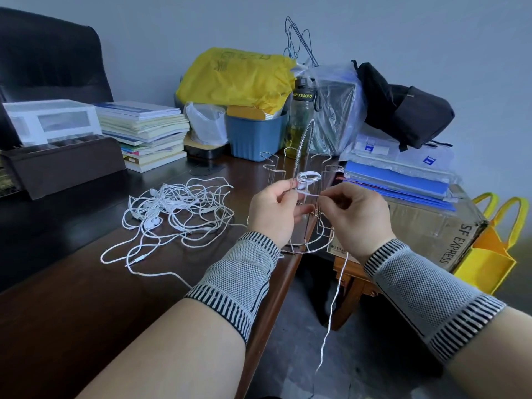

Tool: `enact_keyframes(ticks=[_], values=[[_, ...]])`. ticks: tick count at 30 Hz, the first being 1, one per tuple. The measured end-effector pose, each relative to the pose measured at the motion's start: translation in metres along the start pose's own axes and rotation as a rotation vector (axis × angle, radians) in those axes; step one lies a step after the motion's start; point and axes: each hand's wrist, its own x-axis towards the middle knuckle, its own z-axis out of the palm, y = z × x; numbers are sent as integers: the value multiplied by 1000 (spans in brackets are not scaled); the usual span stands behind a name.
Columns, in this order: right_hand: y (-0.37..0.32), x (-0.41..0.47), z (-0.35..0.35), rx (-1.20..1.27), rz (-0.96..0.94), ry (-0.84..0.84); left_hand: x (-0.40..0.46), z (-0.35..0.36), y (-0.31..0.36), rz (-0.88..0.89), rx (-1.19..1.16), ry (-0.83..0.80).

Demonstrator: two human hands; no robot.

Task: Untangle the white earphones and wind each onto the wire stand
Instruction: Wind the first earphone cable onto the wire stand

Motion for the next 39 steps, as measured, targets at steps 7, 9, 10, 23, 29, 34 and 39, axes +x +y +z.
enact_keyframes(ticks=[7,9,10,23,29,34,39], values=[[-2,11,1,86,33,-31,1,0,0,-13,-41,-18],[-4,14,1,106,28,-44,1,0,-1,-13,-31,-11],[-5,15,1,121,29,-52,2,0,-1,-12,-25,-5],[-11,21,6,414,151,-57,1,6,4,5,15,52],[-10,25,0,455,181,-108,-2,7,13,-15,15,70],[-9,27,-8,522,226,-154,-5,8,15,-43,-24,63],[-8,28,-5,478,225,-135,-8,8,16,31,84,68]])
